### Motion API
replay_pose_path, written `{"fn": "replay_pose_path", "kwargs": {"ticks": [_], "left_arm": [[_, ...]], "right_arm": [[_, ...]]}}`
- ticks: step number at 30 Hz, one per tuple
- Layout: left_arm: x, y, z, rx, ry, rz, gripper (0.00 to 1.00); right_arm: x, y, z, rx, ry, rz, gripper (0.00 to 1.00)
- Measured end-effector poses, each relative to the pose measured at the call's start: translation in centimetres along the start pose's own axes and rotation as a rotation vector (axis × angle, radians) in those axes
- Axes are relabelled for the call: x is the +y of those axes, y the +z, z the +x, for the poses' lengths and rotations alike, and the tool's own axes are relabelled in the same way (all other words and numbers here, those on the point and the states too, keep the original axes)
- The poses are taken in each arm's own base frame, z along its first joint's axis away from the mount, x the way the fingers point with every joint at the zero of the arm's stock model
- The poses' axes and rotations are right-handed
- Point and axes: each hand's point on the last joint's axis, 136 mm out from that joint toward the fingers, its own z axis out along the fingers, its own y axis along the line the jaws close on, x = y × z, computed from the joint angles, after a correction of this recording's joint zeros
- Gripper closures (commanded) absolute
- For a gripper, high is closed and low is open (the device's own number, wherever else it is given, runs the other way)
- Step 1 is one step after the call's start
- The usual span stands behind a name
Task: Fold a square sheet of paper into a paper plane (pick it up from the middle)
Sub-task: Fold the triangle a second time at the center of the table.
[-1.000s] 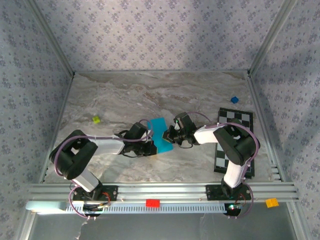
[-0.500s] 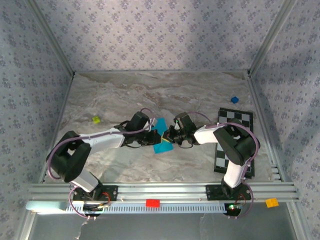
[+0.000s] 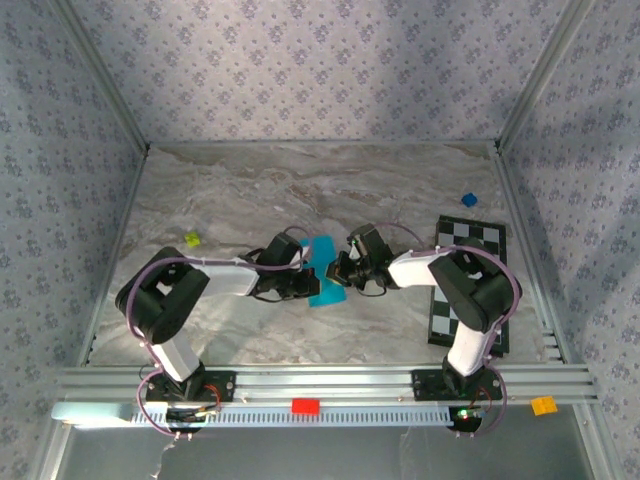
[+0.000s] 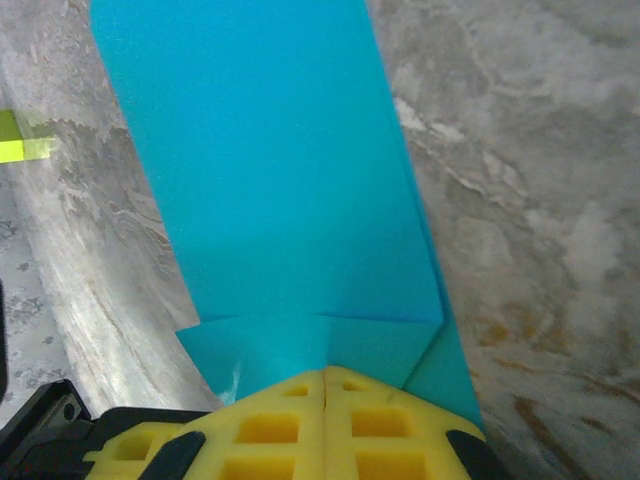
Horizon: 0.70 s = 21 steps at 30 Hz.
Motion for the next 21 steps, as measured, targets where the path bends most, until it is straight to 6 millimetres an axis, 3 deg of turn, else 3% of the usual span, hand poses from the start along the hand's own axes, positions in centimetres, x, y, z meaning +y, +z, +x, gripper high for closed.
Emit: {"fn": "replay_pose_path", "kwargs": {"ticks": [7,13,21], "left_arm": [[-0.1,0.0,0.1,-0.01,0.035,0.018,1.0],[-0.1,0.0,0.1,-0.01,0.053,0.018,1.0],[0.0,-0.1,0.1,-0.009,0.068,0.014,1.0]], "right_arm": [[0.6,-0.3,0.5,0.018,-0.049,0.008,1.0],[1.2,0.8,1.7,0.051,-0.085,-0.001,1.0],[0.3,0.4,0.5,0.047,-0.025,-0.061,1.0]]}}
